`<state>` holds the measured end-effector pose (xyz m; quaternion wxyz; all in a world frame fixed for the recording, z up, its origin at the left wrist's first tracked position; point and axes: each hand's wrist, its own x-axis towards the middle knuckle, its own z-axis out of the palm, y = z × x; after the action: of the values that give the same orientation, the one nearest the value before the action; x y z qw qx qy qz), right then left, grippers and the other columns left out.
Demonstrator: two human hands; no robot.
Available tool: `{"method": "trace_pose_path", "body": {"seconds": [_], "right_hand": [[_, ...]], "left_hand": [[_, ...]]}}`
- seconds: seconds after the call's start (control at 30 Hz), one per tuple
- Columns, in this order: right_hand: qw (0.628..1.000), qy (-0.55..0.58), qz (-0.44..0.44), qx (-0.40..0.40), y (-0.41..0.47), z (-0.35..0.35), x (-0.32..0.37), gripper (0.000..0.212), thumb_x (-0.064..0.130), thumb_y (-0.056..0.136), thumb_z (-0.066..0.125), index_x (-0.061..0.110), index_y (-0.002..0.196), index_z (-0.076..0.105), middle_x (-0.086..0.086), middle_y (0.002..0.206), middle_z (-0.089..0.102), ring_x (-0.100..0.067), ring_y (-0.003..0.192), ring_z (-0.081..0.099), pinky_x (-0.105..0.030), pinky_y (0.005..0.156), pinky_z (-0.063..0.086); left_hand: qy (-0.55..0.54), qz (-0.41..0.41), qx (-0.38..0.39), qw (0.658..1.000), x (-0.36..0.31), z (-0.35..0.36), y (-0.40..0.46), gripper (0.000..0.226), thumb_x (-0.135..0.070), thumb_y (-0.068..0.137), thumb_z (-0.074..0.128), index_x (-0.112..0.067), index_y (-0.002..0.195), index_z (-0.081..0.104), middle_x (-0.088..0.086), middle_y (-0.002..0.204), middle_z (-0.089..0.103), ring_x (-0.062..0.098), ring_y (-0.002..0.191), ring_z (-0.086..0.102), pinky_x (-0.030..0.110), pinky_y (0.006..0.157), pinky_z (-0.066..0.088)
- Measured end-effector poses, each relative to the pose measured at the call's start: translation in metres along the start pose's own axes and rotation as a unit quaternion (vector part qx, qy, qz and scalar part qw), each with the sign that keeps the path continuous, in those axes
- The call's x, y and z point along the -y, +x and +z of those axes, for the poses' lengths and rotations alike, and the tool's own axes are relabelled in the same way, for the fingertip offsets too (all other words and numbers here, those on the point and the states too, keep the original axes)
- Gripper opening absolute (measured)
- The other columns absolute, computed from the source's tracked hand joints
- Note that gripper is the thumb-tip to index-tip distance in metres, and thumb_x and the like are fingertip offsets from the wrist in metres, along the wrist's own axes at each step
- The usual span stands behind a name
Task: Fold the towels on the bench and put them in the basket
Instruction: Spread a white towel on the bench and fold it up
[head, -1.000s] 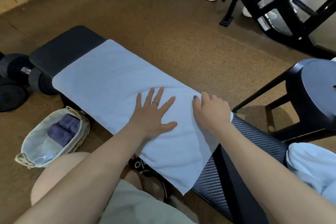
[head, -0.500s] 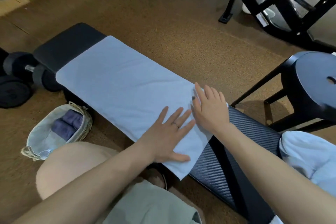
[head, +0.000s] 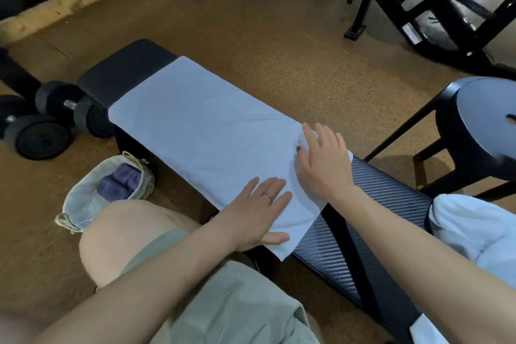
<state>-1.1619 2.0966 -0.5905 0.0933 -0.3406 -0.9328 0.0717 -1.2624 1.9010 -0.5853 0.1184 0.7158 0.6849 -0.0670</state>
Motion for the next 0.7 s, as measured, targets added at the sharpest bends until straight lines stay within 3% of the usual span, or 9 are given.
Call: {"method": "trace_pose_path", "body": {"seconds": [0.07, 0.1, 0.17, 0.3, 0.47, 0.7], "right_hand": [[0.996, 0.043, -0.066, -0.044, -0.013, 0.0, 0.007, 0.055, 0.035, 0.099, 0.033, 0.004, 0.141, 0.05, -0.018, 0.131, 0.056, -0.038, 0.12, 0.052, -0.049, 0.103, 0.04], [0.993, 0.057, -0.093, -0.042, -0.021, 0.002, 0.011, 0.052, 0.033, 0.099, 0.036, 0.004, 0.139, 0.052, -0.018, 0.131, 0.056, -0.037, 0.118, 0.053, -0.048, 0.102, 0.041], [0.992, 0.046, -0.119, -0.004, -0.032, 0.011, 0.015, 0.052, 0.035, 0.1, 0.037, 0.01, 0.144, 0.051, -0.018, 0.139, 0.053, -0.037, 0.126, 0.05, -0.05, 0.107, 0.039], [0.994, -0.008, -0.081, 0.076, -0.039, 0.026, 0.022, 0.061, 0.045, 0.1, 0.021, 0.021, 0.154, 0.037, -0.014, 0.161, 0.031, -0.035, 0.149, 0.026, -0.05, 0.122, 0.019], [0.995, -0.004, -0.064, 0.082, -0.038, 0.027, 0.027, 0.061, 0.047, 0.1, 0.02, 0.024, 0.156, 0.031, -0.011, 0.164, 0.024, -0.032, 0.152, 0.019, -0.049, 0.124, 0.013], [0.995, 0.008, -0.049, 0.081, -0.036, 0.024, 0.031, 0.061, 0.046, 0.1, 0.019, 0.023, 0.154, 0.036, -0.013, 0.161, 0.03, -0.034, 0.149, 0.024, -0.051, 0.122, 0.018]], "left_hand": [[0.056, 0.006, -0.041, 0.998, 0.013, -0.01, -0.004, 0.074, -0.069, 0.085, 0.052, -0.008, 0.125, 0.045, 0.019, 0.136, 0.044, 0.037, 0.123, 0.043, 0.047, 0.1, 0.037], [0.08, 0.01, -0.056, 0.995, 0.017, -0.015, -0.007, 0.069, -0.069, 0.081, 0.057, -0.009, 0.112, 0.046, 0.015, 0.12, 0.05, 0.034, 0.107, 0.048, 0.043, 0.086, 0.04], [0.108, 0.042, -0.075, 0.99, 0.02, -0.024, -0.012, 0.057, -0.061, 0.074, 0.068, -0.012, 0.097, 0.048, 0.008, 0.098, 0.054, 0.028, 0.086, 0.05, 0.038, 0.068, 0.039], [0.124, 0.177, -0.045, 0.975, -0.006, -0.023, -0.019, 0.019, -0.025, 0.072, 0.074, -0.018, 0.074, 0.057, 0.0, 0.066, 0.057, 0.023, 0.061, 0.057, 0.03, 0.054, 0.037], [0.231, 0.201, 0.008, 0.952, -0.032, -0.01, -0.017, 0.025, -0.016, 0.069, 0.075, -0.019, 0.065, 0.05, -0.004, 0.052, 0.049, 0.02, 0.046, 0.047, 0.028, 0.047, 0.019], [0.241, 0.198, 0.061, 0.948, -0.044, -0.01, -0.021, 0.022, -0.021, 0.06, 0.081, -0.024, 0.061, 0.059, -0.006, 0.052, 0.056, 0.016, 0.047, 0.055, 0.027, 0.048, 0.019]]}}
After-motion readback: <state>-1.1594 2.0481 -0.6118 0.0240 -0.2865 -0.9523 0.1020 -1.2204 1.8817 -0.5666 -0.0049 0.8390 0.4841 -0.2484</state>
